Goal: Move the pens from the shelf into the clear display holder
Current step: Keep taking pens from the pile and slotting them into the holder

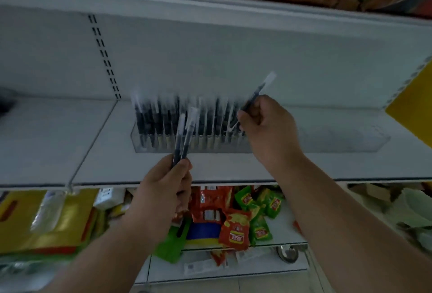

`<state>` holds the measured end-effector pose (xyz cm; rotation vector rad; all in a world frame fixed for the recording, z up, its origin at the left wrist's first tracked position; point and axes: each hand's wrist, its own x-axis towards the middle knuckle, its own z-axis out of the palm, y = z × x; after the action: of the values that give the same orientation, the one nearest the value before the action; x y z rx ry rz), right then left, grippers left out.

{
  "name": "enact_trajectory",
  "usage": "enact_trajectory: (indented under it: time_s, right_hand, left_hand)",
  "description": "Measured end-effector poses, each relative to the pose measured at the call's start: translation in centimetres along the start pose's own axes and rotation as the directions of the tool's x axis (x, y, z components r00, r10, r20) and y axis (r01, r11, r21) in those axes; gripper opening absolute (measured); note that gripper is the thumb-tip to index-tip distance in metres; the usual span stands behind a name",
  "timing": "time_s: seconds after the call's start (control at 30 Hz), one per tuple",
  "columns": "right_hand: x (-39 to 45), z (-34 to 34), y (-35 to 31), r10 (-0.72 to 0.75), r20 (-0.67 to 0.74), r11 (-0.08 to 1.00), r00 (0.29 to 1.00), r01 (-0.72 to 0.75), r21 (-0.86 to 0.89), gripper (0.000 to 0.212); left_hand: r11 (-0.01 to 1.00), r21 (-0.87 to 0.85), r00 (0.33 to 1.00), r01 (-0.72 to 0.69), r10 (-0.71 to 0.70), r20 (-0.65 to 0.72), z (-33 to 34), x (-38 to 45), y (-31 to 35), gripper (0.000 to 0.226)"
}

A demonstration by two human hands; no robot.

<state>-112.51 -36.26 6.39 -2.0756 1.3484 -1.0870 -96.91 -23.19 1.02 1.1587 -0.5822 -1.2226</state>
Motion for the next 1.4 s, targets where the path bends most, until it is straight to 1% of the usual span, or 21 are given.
enact_trajectory:
  time_s: [0.1,0.2,0.4,0.6,0.77,0.93,1.0,1.13,1.23,1.27,1.33,1.37,1.4]
  right_hand:
    - [0.7,1.1,0.3,-0.087,0.058,0.988,0.995,0.093,-0.12,0.023]
    - [0.9,1.9,0.9,-0.096,0.065,0.969,0.993,0.108,-0.223,0.023]
    - [1.4,2.4,0.6,-0.095,0.078,0.954,0.992,0.113,-0.276,0.027]
    - [0.4,3.9,1.6,-0.02,0.152,0.933,0.988,0.073,-0.353,0.032]
    - [0.5,4.1,1.5,0.03,0.139,0.903,0.99,0.033,-0.428,0.033]
    - [0.4,4.2,1.4,0.044,0.149,0.899,0.988,0.026,-0.437,0.031]
    - [0.3,4.2,1.5,0.06,0.146,0.915,0.987,0.004,-0.403,0.029]
    - [-0.2,3.5,1.4,0.134,0.121,0.949,0.984,-0.092,-0.301,0.029]
    - [-1.1,2.2,0.4,0.093,0.1,0.99,0.991,-0.081,-0.118,0.024]
    - [-1.5,1.8,-0.1,0.066,0.132,0.998,0.989,-0.064,-0.021,0.022]
    - [-2.2,1.0,-1.3,0.015,0.288,0.977,0.958,-0.075,0.201,0.019]
    - [-2.6,0.8,-1.7,-0.007,0.371,0.956,0.928,-0.102,0.275,0.018]
    - [-2.9,0.7,-2.0,-0.017,0.424,0.939,0.905,-0.131,0.318,0.016]
  left_hand:
    - [1.0,-0.015,0.998,-0.023,0.022,-0.053,0.1,-0.9,0.0,0.024]
    - [1.0,-0.003,0.996,-0.025,0.025,-0.088,0.2,-1.6,-0.4,0.021]
    - [1.0,-0.004,0.994,-0.016,0.016,-0.107,-0.1,-2.2,-0.7,0.017]
    - [0.999,0.03,0.996,-0.015,0.018,-0.09,-1.1,-2.2,-0.4,0.019]
    - [1.0,0.025,0.998,0.0,0.001,-0.058,-1.6,-1.7,0.1,0.019]
    - [0.999,0.046,0.999,-0.014,0.016,-0.036,-1.6,-1.1,0.5,0.02]
    - [0.999,0.034,1.0,0.001,0.0,-0.03,-1.5,-1.0,0.3,0.02]
    - [1.0,0.01,1.0,0.018,-0.018,-0.024,-1.1,-1.0,-0.1,0.021]
    - [1.0,-0.004,1.0,0.01,-0.01,-0.023,-0.6,-1.1,-0.3,0.023]
    - [1.0,-0.002,1.0,0.003,-0.003,-0.022,-0.3,-1.2,-0.5,0.023]
    - [0.999,0.038,1.0,-0.015,0.015,-0.019,0.4,-1.2,-0.8,0.02]
    - [0.997,0.075,1.0,-0.029,0.03,-0.008,0.9,-1.2,-1.0,0.018]
    - [0.992,0.113,0.999,-0.05,0.049,0.01,1.3,-1.2,-1.3,0.017]
